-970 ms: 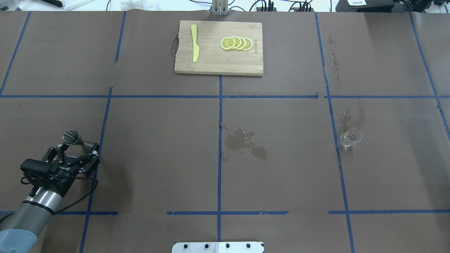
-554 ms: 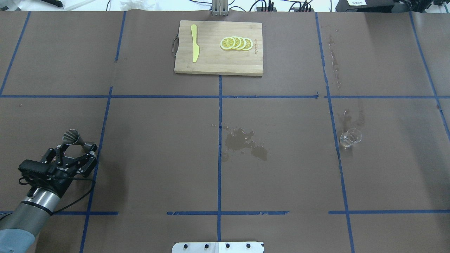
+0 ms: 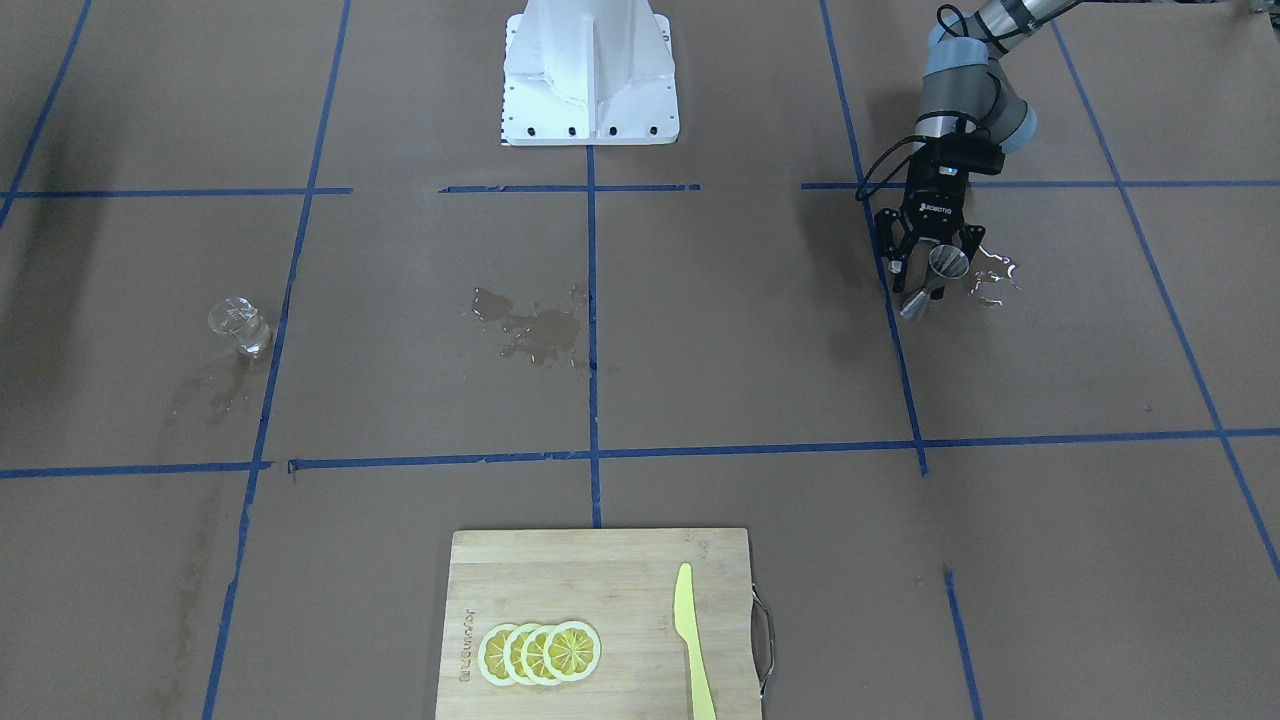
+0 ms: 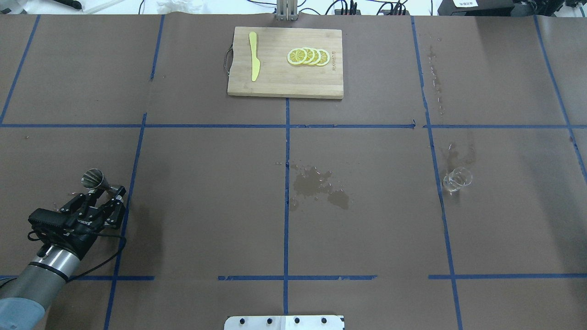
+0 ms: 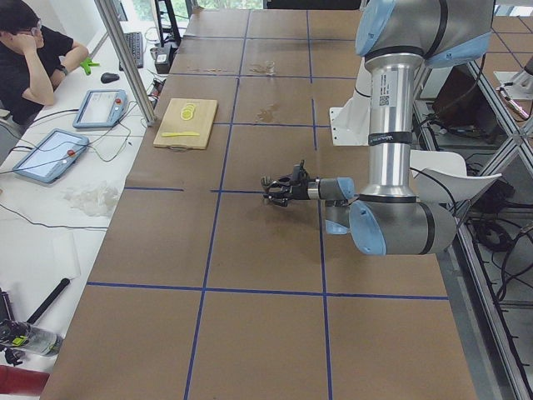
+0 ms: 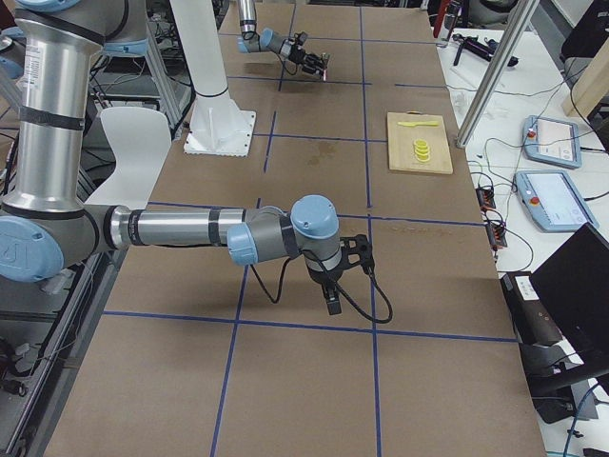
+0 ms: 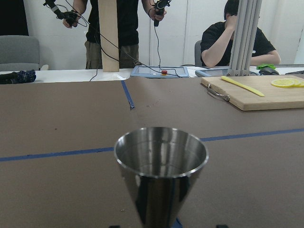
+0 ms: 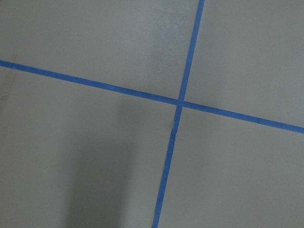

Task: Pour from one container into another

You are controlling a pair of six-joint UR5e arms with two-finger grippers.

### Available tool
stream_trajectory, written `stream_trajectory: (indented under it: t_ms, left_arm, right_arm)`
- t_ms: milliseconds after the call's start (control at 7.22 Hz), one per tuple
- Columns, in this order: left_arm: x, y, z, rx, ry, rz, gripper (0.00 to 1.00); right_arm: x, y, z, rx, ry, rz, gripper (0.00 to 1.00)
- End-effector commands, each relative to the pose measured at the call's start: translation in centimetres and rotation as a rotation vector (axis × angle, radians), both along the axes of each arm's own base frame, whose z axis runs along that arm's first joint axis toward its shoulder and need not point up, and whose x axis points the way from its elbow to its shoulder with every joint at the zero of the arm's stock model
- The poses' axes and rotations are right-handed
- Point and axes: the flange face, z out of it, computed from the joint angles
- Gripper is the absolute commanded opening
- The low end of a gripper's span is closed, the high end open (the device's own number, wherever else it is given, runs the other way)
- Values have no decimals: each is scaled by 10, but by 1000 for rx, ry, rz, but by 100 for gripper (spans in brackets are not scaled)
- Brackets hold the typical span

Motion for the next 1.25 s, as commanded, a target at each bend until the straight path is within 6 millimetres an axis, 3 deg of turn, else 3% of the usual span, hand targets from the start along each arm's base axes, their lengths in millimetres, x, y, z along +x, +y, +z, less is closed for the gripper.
stream_trajectory:
  t_ms: [0,1108]
  left_arm:
    - [-3,0,2,2,13,-5,56]
    - [-10,0,5,4,18,-9,57]
  right_arm:
    - [-1,0,-1,1,0,-1,100]
    - [0,0,0,1,0,-1,100]
